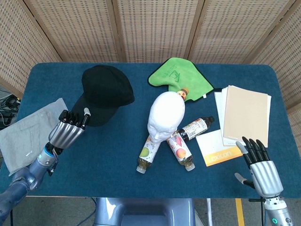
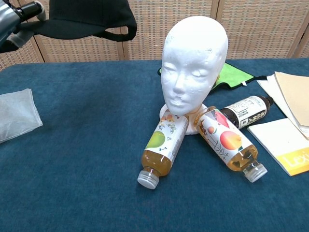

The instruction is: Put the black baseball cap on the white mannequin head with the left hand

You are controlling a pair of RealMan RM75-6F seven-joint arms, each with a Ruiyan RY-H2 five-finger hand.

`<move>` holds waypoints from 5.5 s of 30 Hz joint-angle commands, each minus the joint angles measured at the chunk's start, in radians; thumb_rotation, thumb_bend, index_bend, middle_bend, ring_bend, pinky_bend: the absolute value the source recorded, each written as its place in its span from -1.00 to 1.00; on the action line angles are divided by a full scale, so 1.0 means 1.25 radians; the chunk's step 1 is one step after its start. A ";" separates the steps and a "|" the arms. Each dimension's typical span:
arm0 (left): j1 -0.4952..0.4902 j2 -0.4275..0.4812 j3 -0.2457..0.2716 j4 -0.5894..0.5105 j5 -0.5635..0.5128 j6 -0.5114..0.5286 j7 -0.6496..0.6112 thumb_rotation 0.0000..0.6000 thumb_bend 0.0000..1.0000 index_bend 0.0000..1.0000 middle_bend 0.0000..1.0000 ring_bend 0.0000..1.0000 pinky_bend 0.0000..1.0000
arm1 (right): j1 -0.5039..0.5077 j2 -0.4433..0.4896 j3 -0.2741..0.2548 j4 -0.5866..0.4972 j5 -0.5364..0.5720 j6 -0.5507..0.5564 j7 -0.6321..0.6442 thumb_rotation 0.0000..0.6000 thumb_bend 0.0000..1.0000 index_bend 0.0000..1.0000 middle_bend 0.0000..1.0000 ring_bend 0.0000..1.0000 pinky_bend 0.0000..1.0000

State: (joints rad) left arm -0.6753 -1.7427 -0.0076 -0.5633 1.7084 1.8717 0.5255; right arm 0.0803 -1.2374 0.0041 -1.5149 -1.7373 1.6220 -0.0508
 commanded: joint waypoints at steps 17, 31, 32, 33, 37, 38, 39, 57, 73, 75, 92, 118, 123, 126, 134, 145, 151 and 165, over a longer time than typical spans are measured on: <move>-0.154 0.170 -0.092 -0.436 0.086 -0.135 0.277 1.00 0.43 0.69 0.87 0.76 0.58 | -0.002 0.013 0.006 -0.004 0.010 0.007 0.038 1.00 -0.92 -0.84 -1.00 -1.00 -1.00; -0.225 0.117 -0.125 -0.539 0.137 -0.268 0.405 1.00 0.43 0.70 0.87 0.76 0.58 | -0.004 0.027 0.013 -0.004 0.023 0.014 0.080 1.00 -0.92 -0.84 -1.00 -1.00 -1.00; -0.226 0.113 -0.127 -0.542 0.136 -0.275 0.411 1.00 0.43 0.70 0.87 0.76 0.58 | -0.004 0.028 0.013 -0.004 0.023 0.015 0.083 1.00 -0.92 -0.84 -1.00 -1.00 -1.00; -0.226 0.110 -0.128 -0.545 0.136 -0.282 0.417 1.00 0.43 0.70 0.87 0.76 0.58 | -0.004 0.029 0.014 -0.005 0.023 0.016 0.085 1.00 -0.92 -0.84 -1.00 -1.00 -1.00; -0.226 0.094 -0.129 -0.548 0.138 -0.303 0.433 1.00 0.43 0.70 0.87 0.76 0.59 | -0.005 0.032 0.016 -0.006 0.024 0.020 0.094 1.00 -0.92 -0.84 -1.00 -1.00 -1.00; -0.225 0.092 -0.129 -0.547 0.138 -0.305 0.436 1.00 0.43 0.70 0.87 0.76 0.59 | -0.006 0.033 0.016 -0.006 0.025 0.020 0.095 1.00 -0.92 -0.84 -1.00 -1.00 -1.00; -0.224 0.089 -0.129 -0.547 0.139 -0.308 0.439 1.00 0.43 0.70 0.87 0.76 0.59 | -0.006 0.033 0.016 -0.006 0.025 0.020 0.097 1.00 -0.92 -0.84 -1.00 -1.00 -1.00; -0.202 0.059 -0.104 -0.553 0.144 -0.392 0.513 1.00 0.43 0.70 0.87 0.76 0.58 | -0.006 0.034 0.015 -0.009 0.022 0.020 0.094 1.00 -0.92 -0.84 -1.00 -1.00 -1.00; -0.194 0.051 -0.098 -0.594 0.162 -0.445 0.575 1.00 0.43 0.70 0.87 0.76 0.58 | -0.009 0.038 0.018 -0.011 0.022 0.027 0.102 1.00 -0.92 -0.84 -1.00 -1.00 -1.00; -0.185 0.053 -0.093 -0.593 0.170 -0.436 0.578 1.00 0.43 0.70 0.87 0.76 0.58 | -0.009 0.038 0.018 -0.011 0.022 0.027 0.102 1.00 -0.92 -0.84 -1.00 -1.00 -1.00; -0.137 0.023 -0.102 -0.545 0.172 -0.394 0.561 1.00 0.53 0.70 0.89 0.77 0.58 | -0.008 0.033 0.015 -0.010 0.017 0.021 0.089 1.00 -0.92 -0.84 -1.00 -1.00 -1.00; -0.113 0.028 -0.096 -0.565 0.164 -0.446 0.572 1.00 0.43 0.02 0.89 0.77 0.58 | -0.009 0.033 0.016 -0.008 0.014 0.028 0.097 1.00 -0.92 -0.85 -1.00 -1.00 -1.00; -0.113 0.032 -0.095 -0.571 0.169 -0.452 0.573 1.00 0.29 -0.65 0.89 0.77 0.58 | -0.009 0.033 0.016 -0.008 0.014 0.027 0.097 1.00 -0.92 -0.86 -1.00 -1.00 -1.00; -0.111 0.035 -0.093 -0.576 0.171 -0.454 0.572 1.00 0.19 -0.71 0.89 0.77 0.58 | -0.009 0.033 0.016 -0.008 0.014 0.028 0.098 1.00 -0.92 -0.86 -1.00 -1.00 -1.00; -0.100 0.038 -0.090 -0.586 0.169 -0.459 0.575 1.00 -0.17 -0.79 0.89 0.77 0.58 | -0.009 0.032 0.017 -0.008 0.013 0.030 0.097 1.00 -0.92 -0.87 -1.00 -1.00 -1.00; -0.066 0.039 -0.073 -0.582 0.171 -0.441 0.572 1.00 -0.51 -0.89 0.89 0.77 0.58 | -0.008 0.029 0.015 -0.007 0.010 0.028 0.093 1.00 -0.92 -0.89 -1.00 -1.00 -1.00; -0.033 0.030 -0.064 -0.572 0.169 -0.401 0.544 1.00 -0.67 -0.90 0.89 0.77 0.58 | -0.008 0.028 0.015 -0.007 0.010 0.027 0.089 1.00 -0.92 -0.90 -1.00 -1.00 -1.00; 0.109 0.004 -0.042 -0.520 0.190 -0.109 0.329 1.00 -0.77 -0.92 0.70 0.64 0.42 | -0.007 0.021 0.010 -0.002 0.004 0.021 0.073 1.00 -0.92 -0.91 -1.00 -1.00 -1.00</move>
State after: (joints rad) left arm -0.5953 -1.7333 -0.0715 -1.2242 1.9479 1.6596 1.0051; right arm 0.0718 -1.2111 0.0176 -1.5177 -1.7320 1.6493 0.0416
